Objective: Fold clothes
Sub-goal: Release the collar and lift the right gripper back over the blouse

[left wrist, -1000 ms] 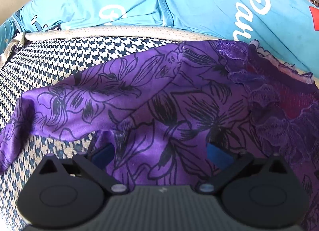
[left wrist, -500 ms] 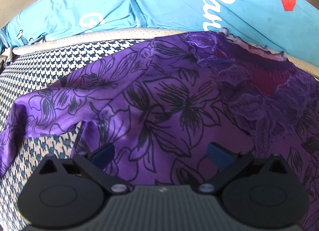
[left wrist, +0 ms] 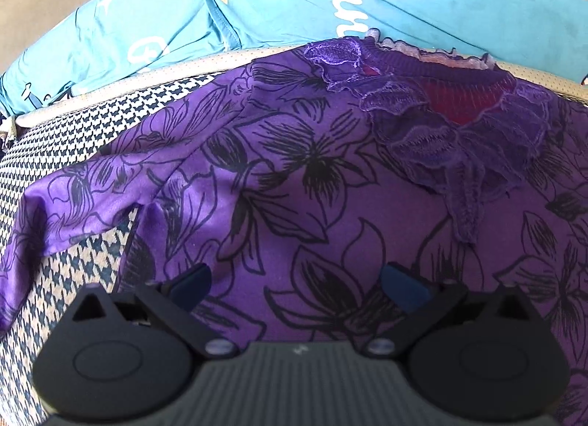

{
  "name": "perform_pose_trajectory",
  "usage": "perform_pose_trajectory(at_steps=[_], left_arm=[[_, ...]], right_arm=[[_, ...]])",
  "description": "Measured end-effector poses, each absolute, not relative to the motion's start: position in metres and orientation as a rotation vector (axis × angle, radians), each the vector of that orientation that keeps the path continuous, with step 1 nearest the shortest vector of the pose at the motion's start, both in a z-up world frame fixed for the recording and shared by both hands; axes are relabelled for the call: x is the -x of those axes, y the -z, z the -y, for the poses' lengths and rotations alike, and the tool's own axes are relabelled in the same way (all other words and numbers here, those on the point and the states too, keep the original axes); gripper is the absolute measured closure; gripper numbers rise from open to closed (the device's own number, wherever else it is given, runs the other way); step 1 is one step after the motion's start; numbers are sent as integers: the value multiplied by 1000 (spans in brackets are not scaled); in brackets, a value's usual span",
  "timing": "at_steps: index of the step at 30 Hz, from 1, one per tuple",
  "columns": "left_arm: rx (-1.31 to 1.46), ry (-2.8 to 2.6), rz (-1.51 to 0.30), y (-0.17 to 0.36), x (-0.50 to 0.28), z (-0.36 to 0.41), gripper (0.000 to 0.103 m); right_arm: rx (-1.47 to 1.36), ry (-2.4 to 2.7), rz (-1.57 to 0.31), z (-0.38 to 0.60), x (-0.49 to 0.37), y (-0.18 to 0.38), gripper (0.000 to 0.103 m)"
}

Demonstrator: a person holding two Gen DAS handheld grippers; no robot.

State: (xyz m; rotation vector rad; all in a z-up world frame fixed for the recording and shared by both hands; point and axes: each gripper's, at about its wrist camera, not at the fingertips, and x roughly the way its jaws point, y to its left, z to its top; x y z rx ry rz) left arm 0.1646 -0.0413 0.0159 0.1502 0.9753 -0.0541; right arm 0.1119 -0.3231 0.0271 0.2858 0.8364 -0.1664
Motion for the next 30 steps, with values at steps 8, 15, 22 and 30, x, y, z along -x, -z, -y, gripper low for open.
perform_pose_trajectory(at_steps=[8,15,22,30], left_arm=[[-149,121,-979,-19,-138,46,0],[-149,147,-981,-14,-112,48,0],[-139,140,-969,-12,-87,45,0],[-117,147,-961,-13,-62,38,0]], right_arm=[[-228,132,-893,302,-81,-21,56],[-172,133,-897,287,-58,-16,43],[-63,151,-885,261,-36,-8,24],[-33,190,-836,247,-14,-3,20]])
